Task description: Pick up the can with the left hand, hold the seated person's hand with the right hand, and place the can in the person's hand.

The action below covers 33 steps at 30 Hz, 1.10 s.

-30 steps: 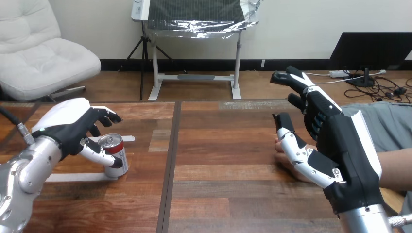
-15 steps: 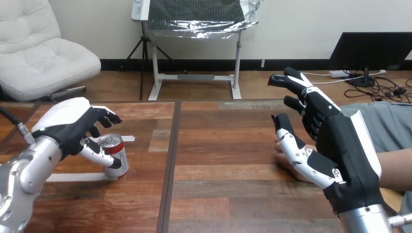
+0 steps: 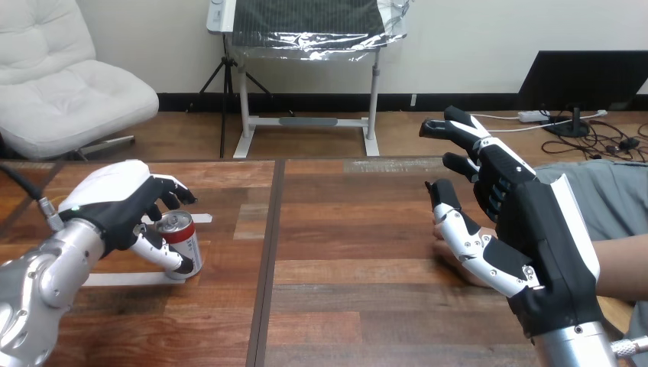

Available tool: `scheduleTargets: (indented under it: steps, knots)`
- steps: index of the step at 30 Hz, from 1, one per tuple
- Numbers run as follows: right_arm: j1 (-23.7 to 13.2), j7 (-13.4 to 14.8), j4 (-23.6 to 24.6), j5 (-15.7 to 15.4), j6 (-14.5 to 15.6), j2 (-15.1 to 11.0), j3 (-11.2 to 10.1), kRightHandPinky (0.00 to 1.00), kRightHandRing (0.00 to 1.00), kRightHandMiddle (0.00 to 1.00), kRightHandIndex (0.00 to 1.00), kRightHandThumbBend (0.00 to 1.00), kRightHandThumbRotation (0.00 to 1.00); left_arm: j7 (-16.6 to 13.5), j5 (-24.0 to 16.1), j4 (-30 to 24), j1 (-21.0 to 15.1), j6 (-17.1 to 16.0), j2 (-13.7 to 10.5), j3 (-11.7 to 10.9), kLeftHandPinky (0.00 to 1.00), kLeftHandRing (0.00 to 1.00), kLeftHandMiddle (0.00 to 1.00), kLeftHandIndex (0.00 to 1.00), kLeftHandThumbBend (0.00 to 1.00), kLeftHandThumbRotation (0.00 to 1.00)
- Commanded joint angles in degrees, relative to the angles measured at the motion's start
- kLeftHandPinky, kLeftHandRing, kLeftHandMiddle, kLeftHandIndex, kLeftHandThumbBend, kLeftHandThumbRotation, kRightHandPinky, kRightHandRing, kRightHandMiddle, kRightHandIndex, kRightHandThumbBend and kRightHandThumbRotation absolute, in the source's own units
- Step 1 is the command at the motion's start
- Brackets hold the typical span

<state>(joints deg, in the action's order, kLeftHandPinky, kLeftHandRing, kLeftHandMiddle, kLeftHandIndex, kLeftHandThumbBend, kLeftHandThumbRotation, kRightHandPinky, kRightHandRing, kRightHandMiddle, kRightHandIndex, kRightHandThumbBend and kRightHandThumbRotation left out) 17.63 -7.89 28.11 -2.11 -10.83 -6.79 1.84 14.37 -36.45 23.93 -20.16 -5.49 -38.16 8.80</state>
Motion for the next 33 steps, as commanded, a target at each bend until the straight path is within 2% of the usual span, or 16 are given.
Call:
scheduleTargets:
  steps: [1,9,33]
  knots:
    - [-3.47,-0.16,0.15,1.16,-0.37,-0.19,-0.53,0.89,0.94,0.93,0.77,0.23,0.0,-0.11,-0.29,-0.18,-4.49,0.25,-0.55,0.95,0.63,0.71,0.77,0.76,0.82,0.14]
    - [-3.41,-0.19,0.46,0.95,-0.01,-0.4,-0.65,0.87,0.94,0.93,0.76,0.23,0.0,-0.2,-0.77,1.82,-5.62,-0.54,-0.55,2.18,0.61,0.7,0.77,0.76,0.83,0.13]
    - [-3.33,-0.53,0.72,1.58,0.05,-0.62,-0.74,0.85,0.93,0.93,0.75,0.24,0.0,0.81,-2.12,3.68,-7.8,0.88,0.06,5.2,0.53,0.65,0.76,0.76,0.86,0.15]
